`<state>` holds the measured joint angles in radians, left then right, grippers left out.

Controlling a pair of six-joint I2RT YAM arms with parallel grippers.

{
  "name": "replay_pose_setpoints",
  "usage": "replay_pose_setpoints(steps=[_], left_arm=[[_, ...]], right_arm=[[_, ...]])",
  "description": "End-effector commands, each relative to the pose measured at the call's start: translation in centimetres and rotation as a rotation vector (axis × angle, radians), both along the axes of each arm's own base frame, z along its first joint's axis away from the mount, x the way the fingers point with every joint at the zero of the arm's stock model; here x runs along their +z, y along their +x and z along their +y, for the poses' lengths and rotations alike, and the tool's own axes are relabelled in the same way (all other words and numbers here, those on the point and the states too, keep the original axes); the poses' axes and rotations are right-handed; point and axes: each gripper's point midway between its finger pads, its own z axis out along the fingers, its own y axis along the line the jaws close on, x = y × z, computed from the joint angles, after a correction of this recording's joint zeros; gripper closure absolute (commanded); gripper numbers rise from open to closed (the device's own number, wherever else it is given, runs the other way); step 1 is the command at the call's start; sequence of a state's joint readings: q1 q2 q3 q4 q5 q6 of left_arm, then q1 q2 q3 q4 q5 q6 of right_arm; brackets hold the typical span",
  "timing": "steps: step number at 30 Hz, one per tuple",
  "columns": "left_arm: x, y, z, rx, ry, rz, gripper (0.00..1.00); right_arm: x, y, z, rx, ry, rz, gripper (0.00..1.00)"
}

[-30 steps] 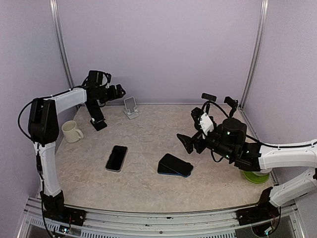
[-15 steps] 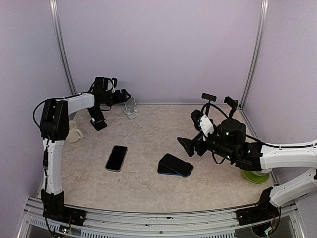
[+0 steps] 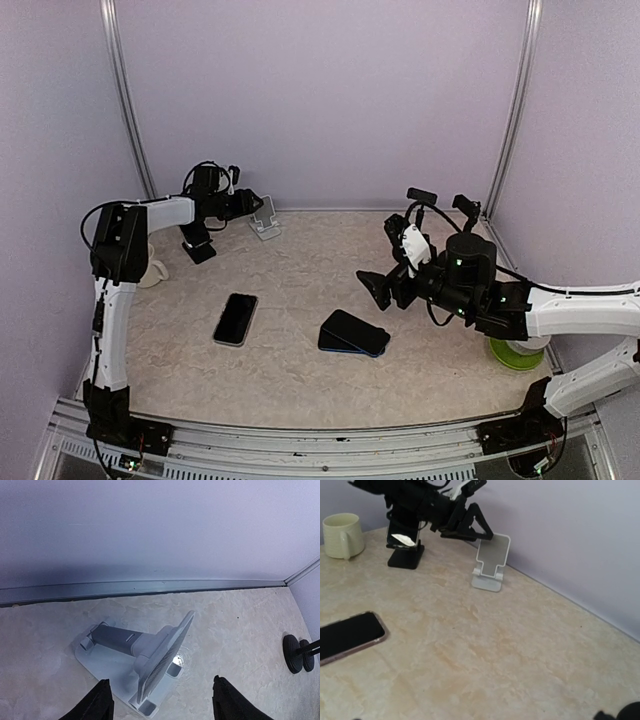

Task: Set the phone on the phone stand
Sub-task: Pick up the phone stand from the corner of the board.

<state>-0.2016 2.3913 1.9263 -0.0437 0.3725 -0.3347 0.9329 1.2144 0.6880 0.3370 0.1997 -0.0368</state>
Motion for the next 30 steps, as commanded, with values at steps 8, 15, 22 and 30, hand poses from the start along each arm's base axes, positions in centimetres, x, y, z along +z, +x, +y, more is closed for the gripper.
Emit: replay_pose_setpoints(steps=[8, 15, 22, 30], left_arm=[[0.0, 1.2, -0.5, -0.058, -0.054, -0.044, 0.44], [-0.3, 1.1, -0.7, -0.085, -0.079, -0.043, 0.64], [-0.9, 0.7, -1.1, -0.118, -0.101, -0.037, 0.85], [-1.4, 0.0, -1.8, -0.162, -0.133, -0.034, 1.0]], right_arm=[[0.8, 0.1, 0.4, 0.001, -0.005, -0.007, 0.0], [0.8, 0.2, 0.5, 0.002, -0.004, -0.005, 0.0], [1.1, 0.3, 0.8, 0.005, -0.001, -0.01, 0.0], [1.3, 0.4, 0.9, 0.006, -0.004, -0.018, 0.0]])
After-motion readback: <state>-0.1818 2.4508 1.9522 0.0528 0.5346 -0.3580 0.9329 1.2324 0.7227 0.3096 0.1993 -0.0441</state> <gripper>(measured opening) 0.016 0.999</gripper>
